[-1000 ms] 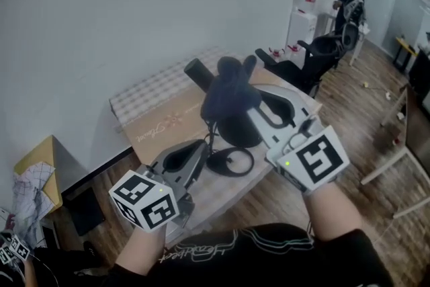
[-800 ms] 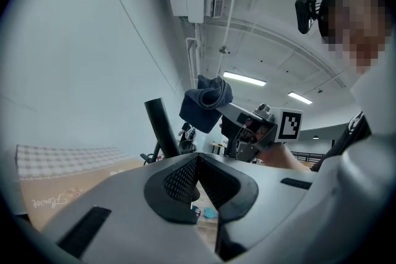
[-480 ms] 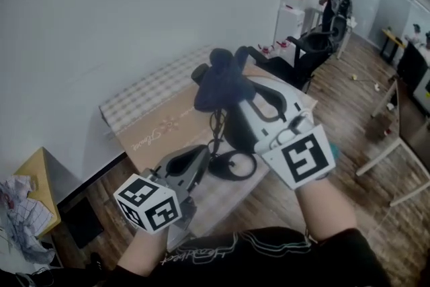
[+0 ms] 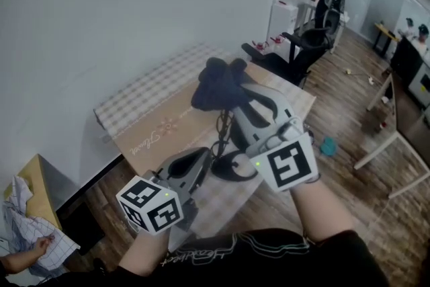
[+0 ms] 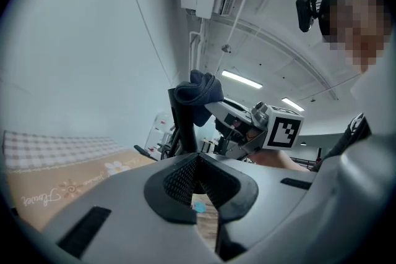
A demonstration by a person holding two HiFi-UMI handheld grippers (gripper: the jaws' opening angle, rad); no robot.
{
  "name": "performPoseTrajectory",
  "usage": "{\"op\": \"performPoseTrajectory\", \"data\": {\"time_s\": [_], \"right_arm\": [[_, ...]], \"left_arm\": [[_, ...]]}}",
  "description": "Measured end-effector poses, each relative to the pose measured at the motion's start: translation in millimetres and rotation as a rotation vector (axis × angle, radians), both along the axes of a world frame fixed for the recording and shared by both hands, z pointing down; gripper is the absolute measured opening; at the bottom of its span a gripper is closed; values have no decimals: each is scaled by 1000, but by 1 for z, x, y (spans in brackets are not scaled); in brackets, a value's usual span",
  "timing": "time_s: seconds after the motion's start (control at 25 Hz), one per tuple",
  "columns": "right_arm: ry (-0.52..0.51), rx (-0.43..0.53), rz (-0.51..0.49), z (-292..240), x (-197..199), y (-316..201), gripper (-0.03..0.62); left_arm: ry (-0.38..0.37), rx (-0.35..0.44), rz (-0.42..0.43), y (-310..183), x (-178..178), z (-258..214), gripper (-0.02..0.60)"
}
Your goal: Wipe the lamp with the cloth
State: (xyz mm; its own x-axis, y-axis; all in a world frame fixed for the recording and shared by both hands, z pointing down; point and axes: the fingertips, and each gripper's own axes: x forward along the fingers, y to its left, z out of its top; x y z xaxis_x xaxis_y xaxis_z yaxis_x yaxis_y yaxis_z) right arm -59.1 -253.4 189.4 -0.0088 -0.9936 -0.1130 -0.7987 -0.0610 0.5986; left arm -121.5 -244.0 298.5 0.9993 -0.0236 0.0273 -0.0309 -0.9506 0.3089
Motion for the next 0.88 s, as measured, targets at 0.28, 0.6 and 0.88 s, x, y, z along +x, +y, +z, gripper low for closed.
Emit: {"op": "performPoseTrajectory", "data": {"time_s": [0.28,0.6,0.88], "right_arm": [[4,-69,49,23,5,-10,57],[-2,-92,84,37,9,-9,57],[-26,-127,128,56,16,-5,57]], "left_arm": [[-4,-24,27,-8,-2,8,0],[-11,-35,73,-7,1,18,0],[-17,-45,82,-7,-2,25,0]]}}
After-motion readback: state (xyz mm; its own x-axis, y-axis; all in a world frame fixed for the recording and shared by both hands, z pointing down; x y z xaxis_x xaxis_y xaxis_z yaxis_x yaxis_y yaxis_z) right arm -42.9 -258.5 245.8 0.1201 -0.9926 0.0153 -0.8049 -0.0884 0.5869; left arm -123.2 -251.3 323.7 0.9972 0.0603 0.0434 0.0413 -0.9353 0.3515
